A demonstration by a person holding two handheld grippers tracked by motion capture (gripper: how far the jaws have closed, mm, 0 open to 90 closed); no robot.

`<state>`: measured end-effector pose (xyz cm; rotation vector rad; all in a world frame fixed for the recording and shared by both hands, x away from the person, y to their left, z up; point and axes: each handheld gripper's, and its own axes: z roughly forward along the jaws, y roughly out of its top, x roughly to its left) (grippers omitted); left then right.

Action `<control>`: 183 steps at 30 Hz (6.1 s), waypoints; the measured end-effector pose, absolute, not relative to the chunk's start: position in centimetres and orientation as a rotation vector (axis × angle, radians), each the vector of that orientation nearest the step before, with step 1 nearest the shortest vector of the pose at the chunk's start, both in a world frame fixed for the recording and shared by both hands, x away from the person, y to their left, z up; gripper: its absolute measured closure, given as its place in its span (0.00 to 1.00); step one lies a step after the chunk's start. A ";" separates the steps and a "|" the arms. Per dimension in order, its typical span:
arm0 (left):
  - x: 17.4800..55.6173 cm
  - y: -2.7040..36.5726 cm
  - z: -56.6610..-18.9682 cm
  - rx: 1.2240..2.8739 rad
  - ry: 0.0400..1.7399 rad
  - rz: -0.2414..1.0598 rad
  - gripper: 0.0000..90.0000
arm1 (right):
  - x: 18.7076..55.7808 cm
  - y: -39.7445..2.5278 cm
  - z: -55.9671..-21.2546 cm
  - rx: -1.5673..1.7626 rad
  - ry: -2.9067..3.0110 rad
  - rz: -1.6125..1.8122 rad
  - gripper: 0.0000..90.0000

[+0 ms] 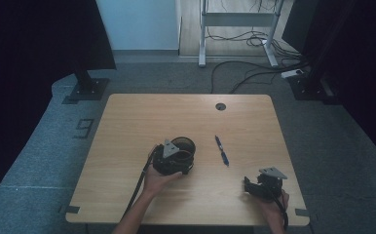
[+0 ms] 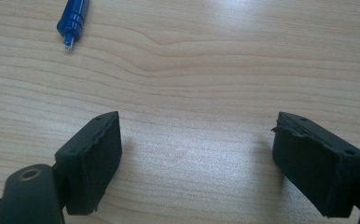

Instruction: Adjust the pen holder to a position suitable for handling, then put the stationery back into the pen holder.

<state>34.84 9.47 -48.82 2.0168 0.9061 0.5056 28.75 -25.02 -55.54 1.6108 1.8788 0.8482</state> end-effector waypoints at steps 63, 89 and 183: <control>33.0 11.5 -52.5 2.027 0.952 0.417 0.04 | 28.7 -25.0 -55.5 1.609 1.879 0.848 0.17; 29.7 16.7 -54.2 2.049 1.040 0.387 0.13 | 28.7 -25.0 -55.5 1.616 1.872 0.848 0.17; 29.8 20.0 -53.5 1.966 1.118 0.329 0.16 | 41.1 -15.7 -51.6 1.503 1.967 1.028 0.48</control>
